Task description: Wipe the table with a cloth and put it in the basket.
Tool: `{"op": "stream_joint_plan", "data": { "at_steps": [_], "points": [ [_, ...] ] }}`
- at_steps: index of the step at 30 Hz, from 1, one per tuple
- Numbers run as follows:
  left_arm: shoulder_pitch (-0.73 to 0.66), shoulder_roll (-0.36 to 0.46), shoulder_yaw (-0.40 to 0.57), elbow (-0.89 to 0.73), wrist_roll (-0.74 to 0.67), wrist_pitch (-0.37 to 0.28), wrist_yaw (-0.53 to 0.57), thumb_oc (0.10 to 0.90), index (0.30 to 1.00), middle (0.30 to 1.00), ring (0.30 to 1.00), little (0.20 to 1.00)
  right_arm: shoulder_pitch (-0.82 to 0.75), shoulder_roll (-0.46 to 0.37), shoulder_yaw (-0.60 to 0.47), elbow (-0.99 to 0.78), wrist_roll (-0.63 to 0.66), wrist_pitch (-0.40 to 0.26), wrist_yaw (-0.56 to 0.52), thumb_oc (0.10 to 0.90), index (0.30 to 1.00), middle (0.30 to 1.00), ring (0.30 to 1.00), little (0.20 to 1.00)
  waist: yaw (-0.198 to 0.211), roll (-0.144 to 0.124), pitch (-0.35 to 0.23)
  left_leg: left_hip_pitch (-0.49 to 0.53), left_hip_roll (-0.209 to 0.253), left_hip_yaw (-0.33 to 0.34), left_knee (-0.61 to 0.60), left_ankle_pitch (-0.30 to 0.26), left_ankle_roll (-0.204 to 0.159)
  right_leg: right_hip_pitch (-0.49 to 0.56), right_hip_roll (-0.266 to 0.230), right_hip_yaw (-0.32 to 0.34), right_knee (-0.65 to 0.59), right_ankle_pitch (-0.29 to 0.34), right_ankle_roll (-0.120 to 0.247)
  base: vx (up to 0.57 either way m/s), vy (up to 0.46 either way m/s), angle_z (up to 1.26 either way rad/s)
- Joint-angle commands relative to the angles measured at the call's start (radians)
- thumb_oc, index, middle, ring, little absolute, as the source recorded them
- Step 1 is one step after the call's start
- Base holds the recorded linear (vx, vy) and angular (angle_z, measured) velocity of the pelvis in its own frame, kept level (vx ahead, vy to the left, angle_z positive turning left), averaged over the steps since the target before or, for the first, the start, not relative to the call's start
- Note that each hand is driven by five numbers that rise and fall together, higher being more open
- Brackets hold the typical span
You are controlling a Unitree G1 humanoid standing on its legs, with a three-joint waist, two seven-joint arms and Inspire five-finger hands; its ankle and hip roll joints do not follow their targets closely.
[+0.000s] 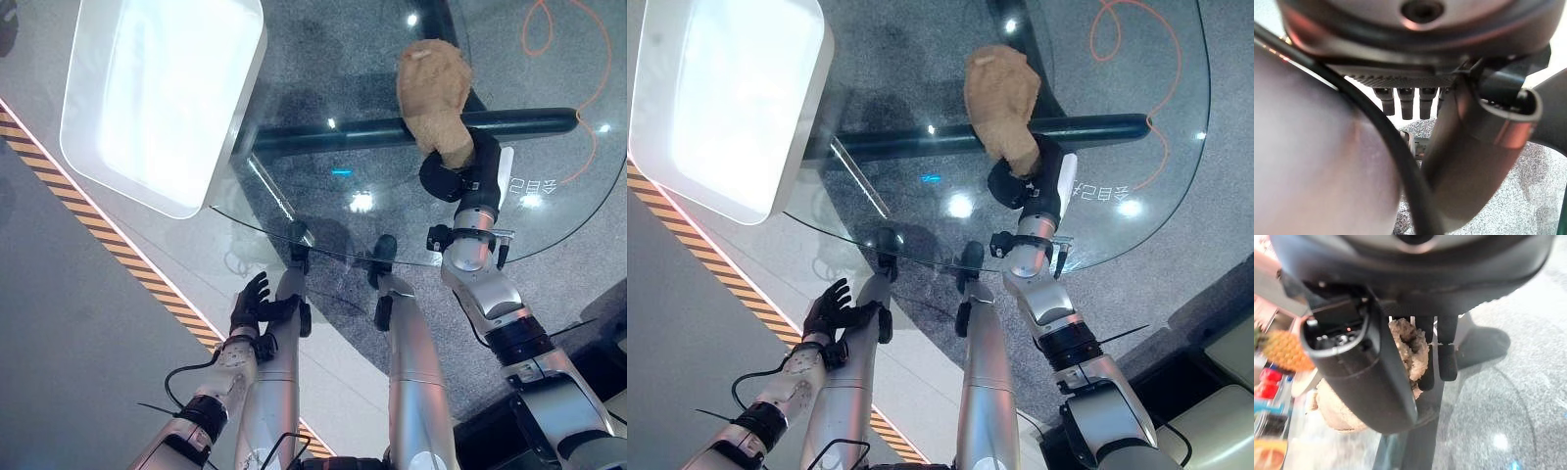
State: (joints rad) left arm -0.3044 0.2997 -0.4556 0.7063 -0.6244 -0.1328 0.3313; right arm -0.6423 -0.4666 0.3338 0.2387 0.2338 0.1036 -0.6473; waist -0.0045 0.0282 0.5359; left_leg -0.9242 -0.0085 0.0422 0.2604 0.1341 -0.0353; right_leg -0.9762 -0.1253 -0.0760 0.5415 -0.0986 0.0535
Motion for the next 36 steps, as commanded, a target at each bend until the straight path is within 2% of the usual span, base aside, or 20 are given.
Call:
{"op": "stream_joint_plan", "data": {
  "at_steps": [1,8,10,14,18,23,29,36],
  "points": [
    [0.111,-0.073,-0.05,-0.009,0.025,0.016,-0.002,0.8,0.9,0.9,0.9,0.9,0.042,0.025,0.15,-0.103,-0.028,-0.012,0.126,0.1,0.3,0.3,0.3,0.2,0.013,0.039,-0.016,-0.029,-0.073,0.032,0.173,-0.187,0.033,0.004,0.043,-0.052,-0.191,0.144,0.026,-0.01,0.017,0.03],
    [0.105,-0.066,-0.056,-0.014,0.025,0.029,0.003,0.8,0.9,0.9,0.9,0.9,0.018,0.016,0.226,-0.168,-0.03,-0.092,0.329,0.1,0.3,0.3,0.3,0.2,0.019,0.04,-0.016,-0.028,-0.076,0.032,0.174,-0.185,0.031,0.007,0.039,-0.055,-0.194,0.145,0.03,0.0,0.006,0.01],
    [0.103,-0.058,-0.057,-0.021,0.022,0.038,-0.002,0.8,0.9,0.9,0.9,0.9,-0.002,0.01,0.259,-0.212,-0.004,-0.119,0.417,0.1,0.3,0.3,0.3,0.2,0.023,0.041,-0.016,-0.024,-0.076,0.034,0.175,-0.184,0.031,0.011,0.038,-0.057,-0.195,0.145,0.031,0.0,0.01,0.02],
    [0.093,-0.049,-0.063,-0.028,0.011,0.048,-0.007,0.8,0.9,0.9,0.9,0.9,-0.031,0.006,0.303,-0.255,0.039,-0.129,0.491,0.1,0.3,0.3,0.3,0.2,0.027,0.043,-0.016,-0.025,-0.075,0.036,0.181,-0.183,0.03,0.01,0.035,-0.059,-0.187,0.142,0.033,0.0,0.019,0.09],
    [0.079,-0.047,-0.071,-0.037,0.0,0.061,-0.004,0.8,0.9,0.9,0.9,0.9,-0.052,0.01,0.338,-0.273,0.068,-0.121,0.488,0.1,0.3,0.3,0.3,0.2,0.031,0.046,-0.016,-0.026,-0.074,0.037,0.188,-0.184,0.029,0.008,0.031,-0.06,-0.179,0.139,0.034,0.0,0.024,0.09],
    [0.069,-0.043,-0.073,-0.041,-0.008,0.066,-0.009,0.8,0.9,0.9,0.9,0.9,-0.049,0.01,0.331,-0.265,0.093,-0.139,0.401,0.1,0.3,0.3,0.3,0.2,0.031,0.045,-0.016,-0.023,-0.071,0.038,0.194,-0.187,0.032,0.008,0.028,-0.06,-0.17,0.138,0.035,0.0,0.011,0.06],
    [0.073,-0.043,-0.07,-0.038,-0.006,0.06,-0.004,0.8,0.9,0.9,0.9,0.9,-0.032,0.005,0.243,-0.254,0.13,-0.195,0.297,0.1,0.3,0.3,0.3,0.2,0.026,0.039,-0.016,-0.009,-0.07,0.04,0.192,-0.19,0.036,0.018,0.028,-0.058,-0.173,0.144,0.036,0.0,0.0,0.0],
    [0.093,-0.032,-0.064,-0.065,-0.015,0.035,-0.01,0.8,0.9,0.9,0.9,0.9,0.009,-0.006,0.15,-0.287,0.148,-0.212,0.285,0.1,0.3,0.3,0.3,0.2,0.014,0.029,-0.016,0.032,-0.068,0.042,0.177,-0.194,0.039,0.052,0.034,-0.053,-0.185,0.151,0.039,-0.01,-0.008,0.0]
  ]
}}
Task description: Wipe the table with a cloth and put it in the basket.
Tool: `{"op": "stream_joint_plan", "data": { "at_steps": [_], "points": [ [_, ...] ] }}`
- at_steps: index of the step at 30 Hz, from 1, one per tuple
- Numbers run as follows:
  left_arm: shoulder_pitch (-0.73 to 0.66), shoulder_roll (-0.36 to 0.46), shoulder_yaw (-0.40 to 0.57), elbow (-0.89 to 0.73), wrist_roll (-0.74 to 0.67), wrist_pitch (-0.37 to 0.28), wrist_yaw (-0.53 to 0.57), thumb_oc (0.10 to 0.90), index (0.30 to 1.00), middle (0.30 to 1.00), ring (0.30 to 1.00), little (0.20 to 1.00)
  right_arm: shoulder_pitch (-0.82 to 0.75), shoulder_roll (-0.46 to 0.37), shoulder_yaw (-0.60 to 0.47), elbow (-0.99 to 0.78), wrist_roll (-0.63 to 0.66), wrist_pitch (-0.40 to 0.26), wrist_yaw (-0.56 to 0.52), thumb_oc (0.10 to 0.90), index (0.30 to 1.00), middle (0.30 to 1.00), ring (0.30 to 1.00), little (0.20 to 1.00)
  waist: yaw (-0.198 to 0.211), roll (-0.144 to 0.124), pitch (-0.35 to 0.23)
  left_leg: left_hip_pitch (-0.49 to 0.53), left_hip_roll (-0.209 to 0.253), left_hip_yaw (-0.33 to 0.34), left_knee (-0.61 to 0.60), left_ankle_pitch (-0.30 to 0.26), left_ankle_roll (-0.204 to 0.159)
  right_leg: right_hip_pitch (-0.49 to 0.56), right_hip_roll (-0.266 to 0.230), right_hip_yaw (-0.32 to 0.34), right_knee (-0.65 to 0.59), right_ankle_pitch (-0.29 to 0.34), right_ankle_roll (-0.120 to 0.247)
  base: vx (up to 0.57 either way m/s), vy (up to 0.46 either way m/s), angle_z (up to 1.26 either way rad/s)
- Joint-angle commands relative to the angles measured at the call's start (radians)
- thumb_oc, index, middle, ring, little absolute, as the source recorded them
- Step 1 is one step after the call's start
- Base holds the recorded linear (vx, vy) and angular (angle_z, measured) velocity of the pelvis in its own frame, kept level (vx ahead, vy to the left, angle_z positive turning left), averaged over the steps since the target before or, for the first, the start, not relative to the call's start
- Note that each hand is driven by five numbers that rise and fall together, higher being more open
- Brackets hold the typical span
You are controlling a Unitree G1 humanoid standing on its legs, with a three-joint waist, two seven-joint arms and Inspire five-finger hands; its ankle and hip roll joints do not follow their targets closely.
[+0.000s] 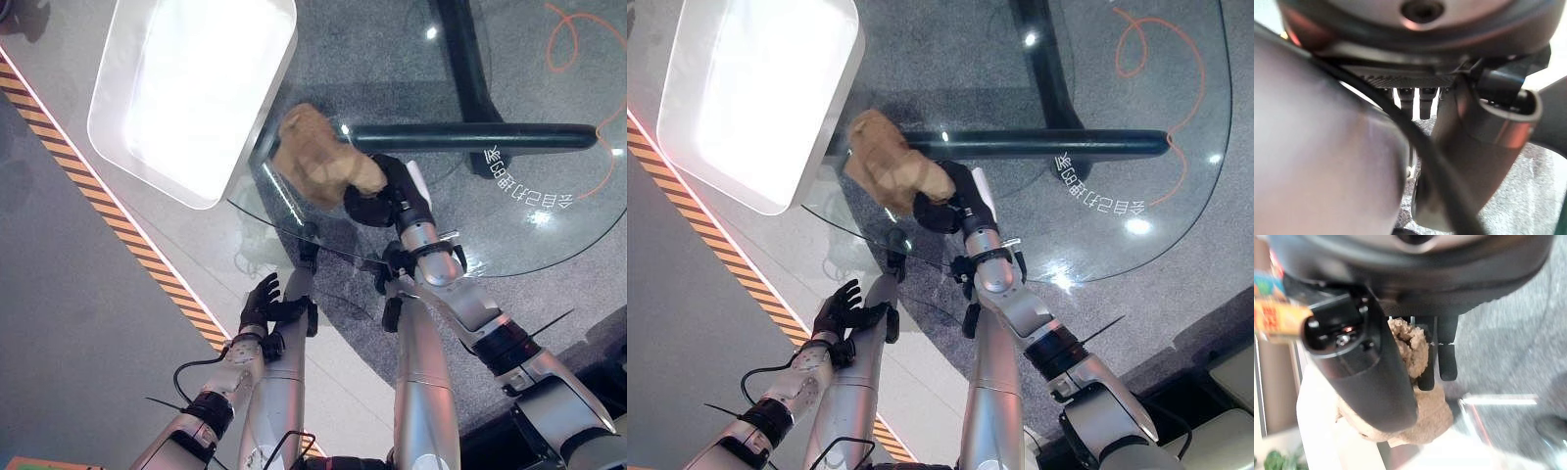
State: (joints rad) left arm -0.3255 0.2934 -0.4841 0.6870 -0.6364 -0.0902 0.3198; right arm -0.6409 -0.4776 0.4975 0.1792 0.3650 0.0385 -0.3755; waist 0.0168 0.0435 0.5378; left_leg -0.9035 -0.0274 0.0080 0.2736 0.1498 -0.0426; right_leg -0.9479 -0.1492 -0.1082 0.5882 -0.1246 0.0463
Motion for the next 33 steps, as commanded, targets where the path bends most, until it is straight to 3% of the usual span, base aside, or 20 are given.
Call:
{"op": "stream_joint_plan", "data": {
  "at_steps": [1,4,12,13,24,27,33],
  "points": [
    [0.118,-0.025,-0.032,-0.052,-0.026,-0.013,-0.007,0.8,0.9,0.9,0.9,0.9,0.013,0.004,-0.02,-0.234,0.016,-0.144,0.015,0.1,0.3,0.3,0.3,0.2,-0.009,0.012,-0.018,0.018,-0.049,0.076,0.163,-0.211,0.046,0.03,0.058,-0.021,-0.234,0.177,0.046,-0.05,-0.04,-0.02],
    [0.146,-0.013,-0.02,-0.109,-0.07,-0.032,-0.058,0.8,0.9,0.9,0.9,0.9,0.047,-0.008,-0.041,-0.267,0.01,-0.138,0.031,0.1,0.3,0.3,0.3,0.2,-0.013,0.007,-0.018,0.047,-0.045,0.081,0.152,-0.212,0.045,0.064,0.06,-0.027,-0.244,0.173,0.045,-0.05,-0.03,-0.05],
    [0.211,0.042,-0.017,-0.292,-0.149,-0.033,-0.069,0.8,0.9,0.9,0.9,0.9,0.142,-0.023,-0.085,-0.299,0.012,-0.162,0.064,0.1,0.3,0.3,0.3,0.2,-0.013,0.006,-0.018,0.103,-0.047,0.074,0.131,-0.209,0.046,0.131,0.059,-0.043,-0.258,0.166,0.038,-0.05,-0.053,-0.03],
    [0.204,0.053,-0.002,-0.31,-0.165,-0.03,-0.072,0.8,0.9,0.9,0.9,0.9,0.137,-0.028,-0.097,-0.3,0.011,-0.17,0.065,0.1,0.3,0.3,0.3,0.2,-0.016,0.002,-0.018,0.082,-0.051,0.077,0.12,-0.176,0.05,0.117,0.053,-0.051,-0.274,0.194,0.03,-0.12,-0.071,0.01],
    [0.297,0.093,0.054,-0.402,-0.249,-0.058,-0.12,0.8,0.9,0.9,0.9,0.9,0.212,-0.044,-0.15,-0.323,0.025,-0.211,0.074,0.1,0.3,0.3,0.3,0.2,-0.002,0.0,-0.018,0.178,-0.052,0.059,0.087,-0.176,0.05,0.223,0.053,-0.069,-0.294,0.173,0.022,-0.03,-0.037,0.01],
    [0.311,0.104,0.067,-0.451,-0.279,-0.077,-0.158,0.8,0.9,0.9,0.9,0.9,0.227,-0.041,-0.165,-0.328,0.029,-0.245,0.05,0.1,0.3,0.3,0.3,0.2,0.001,0.0,-0.018,0.216,-0.05,0.059,0.076,-0.178,0.053,0.259,0.055,-0.073,-0.294,0.164,0.021,-0.01,-0.022,0.0],
    [0.326,0.09,0.069,-0.543,-0.448,-0.149,-0.377,0.8,0.9,0.9,0.9,0.9,0.264,-0.004,-0.23,-0.374,0.035,-0.337,-0.032,0.1,0.3,0.3,0.3,0.2,-0.007,-0.005,-0.018,0.266,-0.047,0.066,0.071,-0.188,0.058,0.307,0.063,-0.065,-0.29,0.154,0.016,0.0,-0.005,0.02]
  ]
}}
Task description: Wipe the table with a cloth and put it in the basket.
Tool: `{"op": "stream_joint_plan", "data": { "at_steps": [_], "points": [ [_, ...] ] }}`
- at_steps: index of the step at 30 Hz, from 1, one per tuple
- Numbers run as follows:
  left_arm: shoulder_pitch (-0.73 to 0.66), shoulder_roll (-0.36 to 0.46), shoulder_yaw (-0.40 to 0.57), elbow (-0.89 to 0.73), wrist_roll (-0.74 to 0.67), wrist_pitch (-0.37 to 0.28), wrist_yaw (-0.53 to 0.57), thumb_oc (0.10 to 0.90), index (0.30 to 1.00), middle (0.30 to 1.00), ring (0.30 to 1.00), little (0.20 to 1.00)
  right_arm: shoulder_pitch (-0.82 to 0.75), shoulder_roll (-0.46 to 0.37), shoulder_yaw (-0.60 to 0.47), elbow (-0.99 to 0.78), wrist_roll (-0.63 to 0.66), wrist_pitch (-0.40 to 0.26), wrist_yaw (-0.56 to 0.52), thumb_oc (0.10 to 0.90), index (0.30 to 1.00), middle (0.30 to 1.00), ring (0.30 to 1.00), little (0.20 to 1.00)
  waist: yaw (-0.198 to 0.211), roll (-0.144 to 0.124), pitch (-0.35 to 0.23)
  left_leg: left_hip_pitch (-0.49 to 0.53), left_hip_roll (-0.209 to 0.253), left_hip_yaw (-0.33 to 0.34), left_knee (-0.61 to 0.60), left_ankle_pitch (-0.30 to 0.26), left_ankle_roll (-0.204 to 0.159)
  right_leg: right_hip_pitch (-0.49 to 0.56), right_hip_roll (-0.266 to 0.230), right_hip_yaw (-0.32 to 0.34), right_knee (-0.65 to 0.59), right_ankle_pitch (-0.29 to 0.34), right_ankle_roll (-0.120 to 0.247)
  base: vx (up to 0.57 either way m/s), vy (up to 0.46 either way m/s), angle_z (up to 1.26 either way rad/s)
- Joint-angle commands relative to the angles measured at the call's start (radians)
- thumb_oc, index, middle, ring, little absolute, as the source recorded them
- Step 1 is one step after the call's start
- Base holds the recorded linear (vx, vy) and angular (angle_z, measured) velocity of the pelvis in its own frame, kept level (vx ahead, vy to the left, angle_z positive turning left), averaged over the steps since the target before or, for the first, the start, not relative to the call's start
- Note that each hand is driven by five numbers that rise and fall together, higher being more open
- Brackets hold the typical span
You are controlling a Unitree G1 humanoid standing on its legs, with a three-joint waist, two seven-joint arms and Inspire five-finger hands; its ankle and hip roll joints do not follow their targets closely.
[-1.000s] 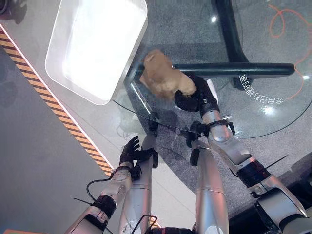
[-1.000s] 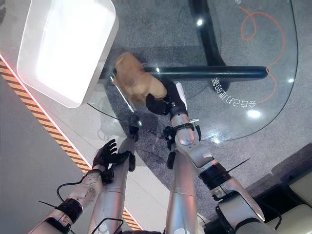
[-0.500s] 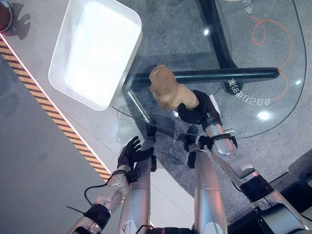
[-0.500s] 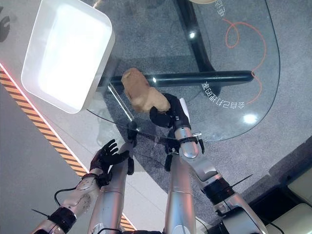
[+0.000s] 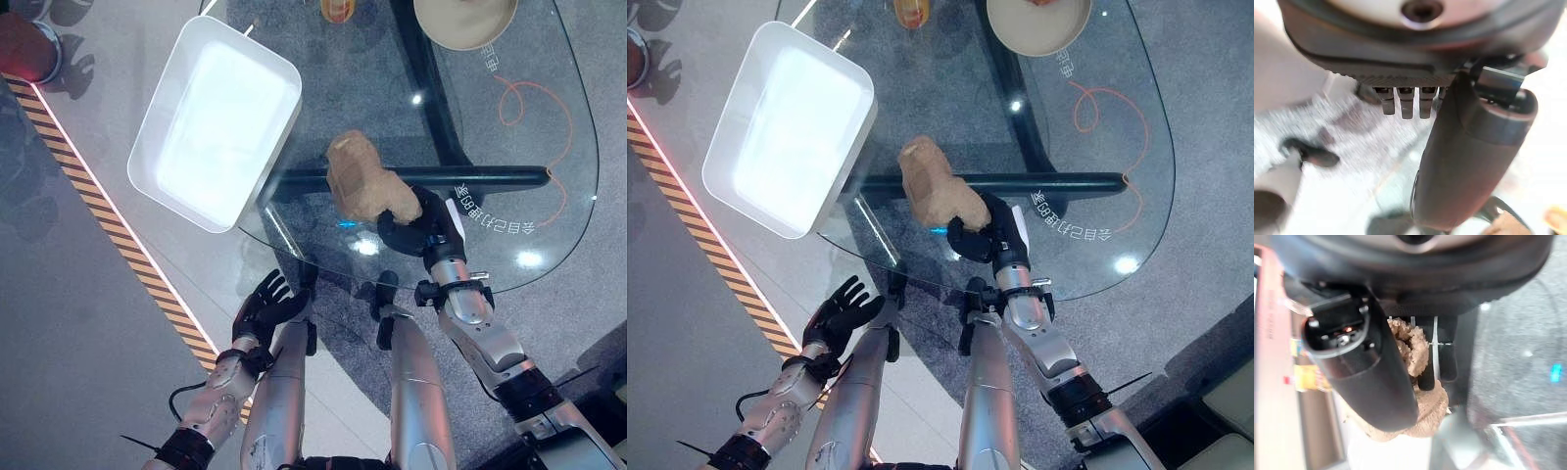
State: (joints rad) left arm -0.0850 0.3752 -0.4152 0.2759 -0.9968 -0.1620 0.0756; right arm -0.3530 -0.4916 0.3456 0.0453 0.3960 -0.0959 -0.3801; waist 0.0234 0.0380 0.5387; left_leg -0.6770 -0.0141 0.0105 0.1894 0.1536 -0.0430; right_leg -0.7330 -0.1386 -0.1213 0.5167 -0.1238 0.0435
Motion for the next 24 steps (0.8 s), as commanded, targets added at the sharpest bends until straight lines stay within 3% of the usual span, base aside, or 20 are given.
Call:
{"op": "stream_joint_plan", "data": {
  "at_steps": [1,5,10,18,24],
  "points": [
    [0.087,0.007,0.002,-0.138,-0.103,-0.082,-0.153,0.8,0.9,0.9,0.9,0.9,-0.02,0.013,-0.083,-0.246,0.008,-0.207,-0.026,0.1,0.3,0.3,0.3,0.2,-0.015,0.0,-0.019,0.043,-0.06,0.064,0.155,-0.192,0.059,0.095,0.054,-0.05,-0.22,0.153,0.019,0.0,0.0,0.0],
    [0.106,-0.015,0.031,-0.186,-0.258,-0.096,-0.329,0.8,0.9,0.9,0.9,0.9,0.026,0.031,-0.112,-0.327,0.032,-0.223,0.031,0.1,0.3,0.3,0.3,0.2,-0.03,-0.011,-0.019,0.066,-0.055,0.075,0.155,-0.199,0.06,0.117,0.064,-0.036,-0.223,0.152,0.016,0.01,-0.001,-0.02],
    [0.114,-0.036,0.067,-0.237,-0.399,-0.066,-0.453,0.8,0.9,0.9,0.9,0.9,0.061,0.019,-0.121,-0.389,0.044,-0.211,0.124,0.1,0.3,0.3,0.3,0.2,-0.042,-0.023,-0.019,0.057,-0.05,0.089,0.177,-0.207,0.062,0.112,0.071,-0.024,-0.215,0.148,0.01,0.01,0.001,-0.08],
    [0.101,-0.051,0.086,-0.325,-0.528,0.011,-0.559,0.8,0.9,0.9,0.9,0.9,0.078,-0.007,-0.096,-0.438,0.055,-0.21,0.26,0.1,0.3,0.3,0.3,0.2,-0.053,-0.034,-0.019,0.015,-0.043,0.104,0.21,-0.212,0.065,0.073,0.08,-0.007,-0.195,0.148,0.006,0.01,-0.001,-0.07],
    [0.044,-0.064,0.097,-0.353,-0.599,0.025,-0.543,0.8,0.9,0.9,0.9,0.9,0.04,-0.022,-0.023,-0.42,0.114,-0.166,0.401,0.1,0.3,0.3,0.3,0.2,-0.052,-0.039,-0.019,-0.003,-0.045,0.107,0.216,-0.21,0.064,0.057,0.081,-0.001,-0.193,0.15,0.008,0.01,0.005,-0.04]
  ]
}}
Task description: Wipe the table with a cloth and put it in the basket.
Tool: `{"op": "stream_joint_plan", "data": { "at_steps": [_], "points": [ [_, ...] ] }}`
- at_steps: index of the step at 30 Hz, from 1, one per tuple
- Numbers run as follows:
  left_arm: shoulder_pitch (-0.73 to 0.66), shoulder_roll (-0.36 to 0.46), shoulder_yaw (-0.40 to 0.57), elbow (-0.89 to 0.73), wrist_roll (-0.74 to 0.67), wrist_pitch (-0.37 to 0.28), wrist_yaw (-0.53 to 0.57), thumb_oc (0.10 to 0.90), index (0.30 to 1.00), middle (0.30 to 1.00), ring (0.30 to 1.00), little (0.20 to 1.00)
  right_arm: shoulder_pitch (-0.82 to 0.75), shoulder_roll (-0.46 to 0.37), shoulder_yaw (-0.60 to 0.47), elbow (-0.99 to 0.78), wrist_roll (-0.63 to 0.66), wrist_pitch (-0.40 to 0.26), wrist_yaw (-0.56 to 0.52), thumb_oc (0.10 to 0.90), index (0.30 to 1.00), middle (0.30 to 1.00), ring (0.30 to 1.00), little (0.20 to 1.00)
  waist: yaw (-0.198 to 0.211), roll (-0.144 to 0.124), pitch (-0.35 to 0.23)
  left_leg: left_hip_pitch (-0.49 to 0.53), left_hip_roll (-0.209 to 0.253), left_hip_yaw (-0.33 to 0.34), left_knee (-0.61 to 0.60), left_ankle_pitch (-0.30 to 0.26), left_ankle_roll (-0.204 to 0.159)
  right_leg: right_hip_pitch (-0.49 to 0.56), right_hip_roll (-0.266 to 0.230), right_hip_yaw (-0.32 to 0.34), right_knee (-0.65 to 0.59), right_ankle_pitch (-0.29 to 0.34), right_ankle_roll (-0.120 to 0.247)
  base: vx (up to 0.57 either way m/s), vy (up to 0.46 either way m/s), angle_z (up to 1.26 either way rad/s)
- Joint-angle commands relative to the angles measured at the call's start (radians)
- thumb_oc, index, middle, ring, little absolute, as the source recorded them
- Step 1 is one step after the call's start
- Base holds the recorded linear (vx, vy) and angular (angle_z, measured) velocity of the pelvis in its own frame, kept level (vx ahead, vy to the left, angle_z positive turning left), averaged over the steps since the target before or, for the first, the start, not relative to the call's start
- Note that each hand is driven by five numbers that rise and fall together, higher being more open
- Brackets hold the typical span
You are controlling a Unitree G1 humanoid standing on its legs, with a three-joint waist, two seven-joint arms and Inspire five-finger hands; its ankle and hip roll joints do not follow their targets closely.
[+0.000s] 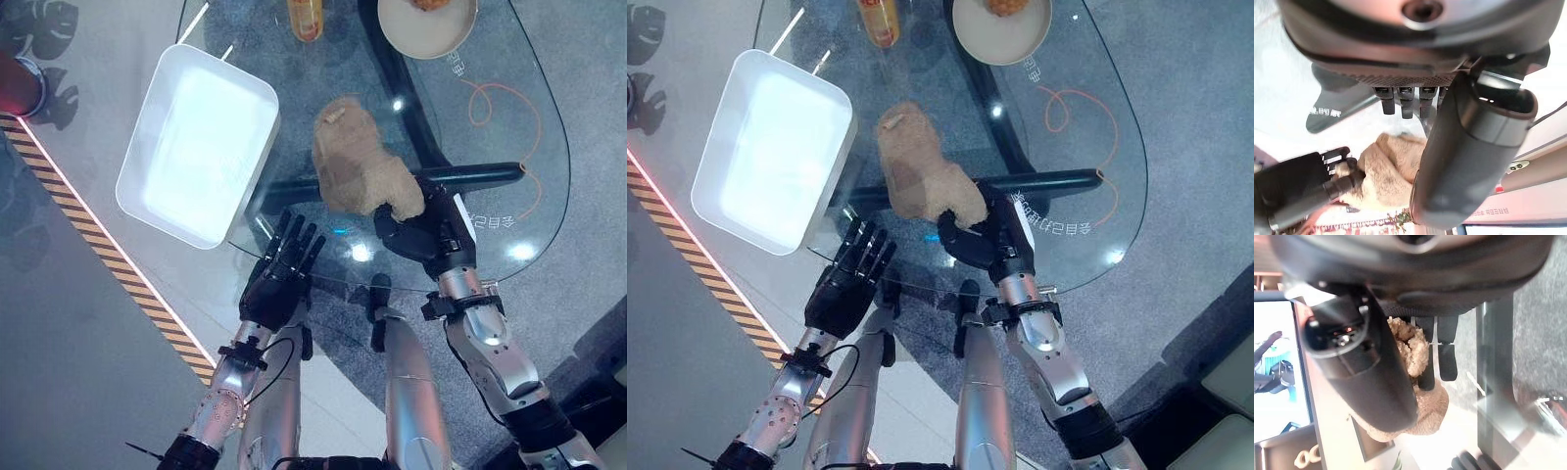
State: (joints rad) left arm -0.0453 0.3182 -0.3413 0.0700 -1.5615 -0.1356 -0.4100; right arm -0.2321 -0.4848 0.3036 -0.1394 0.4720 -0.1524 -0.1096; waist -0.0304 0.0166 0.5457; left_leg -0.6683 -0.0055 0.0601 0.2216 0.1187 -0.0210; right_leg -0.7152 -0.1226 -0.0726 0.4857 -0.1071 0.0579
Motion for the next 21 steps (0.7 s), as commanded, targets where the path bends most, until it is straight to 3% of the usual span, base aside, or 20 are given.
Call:
{"op": "stream_joint_plan", "data": {
  "at_steps": [1,8,15,21],
  "points": [
    [-0.004,-0.009,0.026,-0.15,-0.033,-0.004,-0.042,0.8,0.9,0.9,0.9,0.9,-0.087,-0.035,0.026,-0.233,0.056,-0.109,0.165,0.1,0.3,0.3,0.3,0.2,0.003,-0.02,-0.026,-0.014,-0.055,0.056,0.186,-0.175,0.042,0.038,0.065,-0.05,-0.162,0.133,-0.005,0.0,0.0,0.0],
    [-0.075,0.031,0.023,-0.136,0.06,-0.006,0.078,0.8,0.9,0.9,0.9,0.9,-0.142,-0.069,0.076,-0.246,0.099,-0.097,0.326,0.1,0.3,0.3,0.3,0.2,0.005,-0.029,-0.026,-0.02,-0.063,0.044,0.19,-0.168,0.039,0.036,0.069,-0.042,-0.16,0.14,0.001,0.0,0.0,0.0],
    [-0.116,0.047,0.033,-0.133,0.073,-0.04,0.098,0.8,0.9,0.9,0.9,0.9,-0.169,-0.104,0.132,-0.204,-0.043,-0.01,0.272,0.1,0.3,0.3,0.3,0.2,0.007,-0.03,-0.026,-0.024,-0.066,0.04,0.195,-0.165,0.034,0.035,0.068,-0.04,-0.159,0.139,0.001,0.0,0.0,0.0],
    [-0.109,0.039,0.038,-0.168,0.034,-0.088,0.009,0.8,0.9,0.9,0.9,0.9,-0.159,-0.125,0.171,-0.144,-0.218,0.06,0.182,0.1,0.3,0.3,0.3,0.2,0.01,-0.024,-0.026,-0.029,-0.068,0.037,0.186,-0.158,0.031,0.032,0.065,-0.044,-0.164,0.137,-0.004,0.0,0.011,0.0]
  ]
}}
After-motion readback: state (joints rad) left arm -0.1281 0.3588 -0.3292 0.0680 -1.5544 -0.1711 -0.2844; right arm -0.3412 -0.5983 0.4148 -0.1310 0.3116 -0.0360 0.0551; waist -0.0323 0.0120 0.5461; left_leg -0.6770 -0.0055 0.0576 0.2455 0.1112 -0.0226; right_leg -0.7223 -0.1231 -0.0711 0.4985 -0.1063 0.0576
